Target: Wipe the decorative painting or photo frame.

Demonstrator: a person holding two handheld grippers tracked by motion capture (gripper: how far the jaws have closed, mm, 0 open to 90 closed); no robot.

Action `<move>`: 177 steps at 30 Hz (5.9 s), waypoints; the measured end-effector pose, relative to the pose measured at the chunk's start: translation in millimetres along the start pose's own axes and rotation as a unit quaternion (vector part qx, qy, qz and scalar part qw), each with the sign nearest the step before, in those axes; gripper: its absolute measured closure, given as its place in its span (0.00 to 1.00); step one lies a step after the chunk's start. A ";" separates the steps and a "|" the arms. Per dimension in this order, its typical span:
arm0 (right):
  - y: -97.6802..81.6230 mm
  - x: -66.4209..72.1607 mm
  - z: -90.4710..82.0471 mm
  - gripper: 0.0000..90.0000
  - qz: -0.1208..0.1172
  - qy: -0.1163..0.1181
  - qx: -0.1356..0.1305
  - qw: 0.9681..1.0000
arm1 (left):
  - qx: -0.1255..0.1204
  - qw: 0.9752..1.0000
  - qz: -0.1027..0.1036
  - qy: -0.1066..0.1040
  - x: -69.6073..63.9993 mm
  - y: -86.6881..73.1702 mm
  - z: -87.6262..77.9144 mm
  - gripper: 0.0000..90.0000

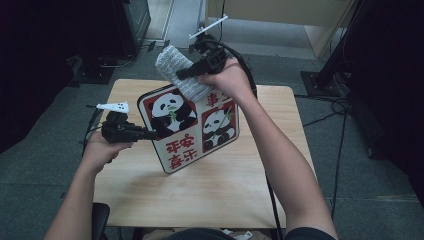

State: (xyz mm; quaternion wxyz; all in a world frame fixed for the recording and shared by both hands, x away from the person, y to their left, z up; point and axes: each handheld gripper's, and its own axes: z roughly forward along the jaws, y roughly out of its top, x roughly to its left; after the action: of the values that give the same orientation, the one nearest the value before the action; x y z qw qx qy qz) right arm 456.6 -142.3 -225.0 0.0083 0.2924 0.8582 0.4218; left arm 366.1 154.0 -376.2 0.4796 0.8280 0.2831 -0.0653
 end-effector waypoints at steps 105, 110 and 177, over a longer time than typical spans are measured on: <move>-53.6 -110.4 -91.7 0.74 0.128 -0.108 -0.018 0.986 | -0.007 1.000 -0.013 -0.003 7.7 -3.0 -2.5 0.85; -58.0 -115.1 -93.5 0.74 0.135 -0.117 -0.014 0.984 | -0.007 1.000 -0.013 -0.003 7.7 -3.1 -2.6 0.85; -127.0 -115.7 -64.4 0.77 0.150 -0.119 0.032 0.981 | -0.010 1.000 -0.019 -0.002 8.9 -4.8 -1.0 0.85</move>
State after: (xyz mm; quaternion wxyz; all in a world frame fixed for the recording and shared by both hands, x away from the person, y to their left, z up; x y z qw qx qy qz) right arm 472.8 -307.5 -303.0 0.0378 0.4660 0.8106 0.3527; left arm 370.8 160.3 -382.6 0.4876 0.8172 0.2983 -0.0735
